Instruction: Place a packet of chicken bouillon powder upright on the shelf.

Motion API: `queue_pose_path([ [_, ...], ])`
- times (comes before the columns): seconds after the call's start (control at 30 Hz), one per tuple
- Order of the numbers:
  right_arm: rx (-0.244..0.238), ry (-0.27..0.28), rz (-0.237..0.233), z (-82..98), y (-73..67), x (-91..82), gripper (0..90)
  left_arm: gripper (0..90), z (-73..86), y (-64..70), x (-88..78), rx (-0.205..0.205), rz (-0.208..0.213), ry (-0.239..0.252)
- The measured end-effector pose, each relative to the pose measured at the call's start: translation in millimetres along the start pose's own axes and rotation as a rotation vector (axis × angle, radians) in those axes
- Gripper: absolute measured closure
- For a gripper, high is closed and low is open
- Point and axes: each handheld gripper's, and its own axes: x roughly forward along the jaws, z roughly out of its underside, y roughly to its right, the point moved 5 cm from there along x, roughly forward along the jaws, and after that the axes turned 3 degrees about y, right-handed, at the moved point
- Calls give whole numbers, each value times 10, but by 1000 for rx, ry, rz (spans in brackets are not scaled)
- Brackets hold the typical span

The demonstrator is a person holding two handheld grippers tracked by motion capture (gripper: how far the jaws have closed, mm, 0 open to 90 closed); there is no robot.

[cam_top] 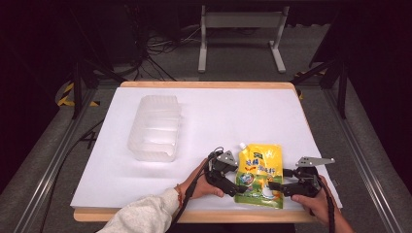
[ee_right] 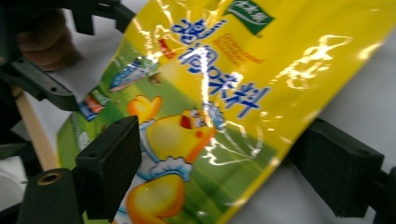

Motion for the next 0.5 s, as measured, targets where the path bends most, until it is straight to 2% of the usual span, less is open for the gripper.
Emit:
queue_pose_path([
  [0.1, -12, -9, -4, -6, -46, 29, 191, 180, -4, 31, 13, 13, 24, -2],
  [0.2, 0, -5, -19, -3, -70, 32, 266, 264, -8, 59, 3, 18, 44, 6],
  [0.27, 8, -4, -28, 1, -87, 33, 318, 322, -18, 65, -18, 21, 44, 16],
  [0.33, 1, 20, -25, -10, -100, 16, 461, 414, -29, 48, -50, 9, 52, 33],
  [0.37, -8, 29, -15, -15, -102, 1, 590, 457, -28, 38, -74, 8, 56, 33],
  [0.4, -8, 29, -15, -15, -102, 1, 590, 479, -28, 38, -74, 8, 56, 33],
  [0.43, -21, 27, 14, -12, -99, -12, 656, 479, -29, 29, -84, 9, 59, 35],
  [0.47, -38, 33, 27, -1, -103, -15, 759, 550, -33, 28, -96, 11, 60, 38],
  [0.5, -49, 37, 32, -1, -108, -20, 798, 662, -40, 16, -116, 25, 24, 38],
])
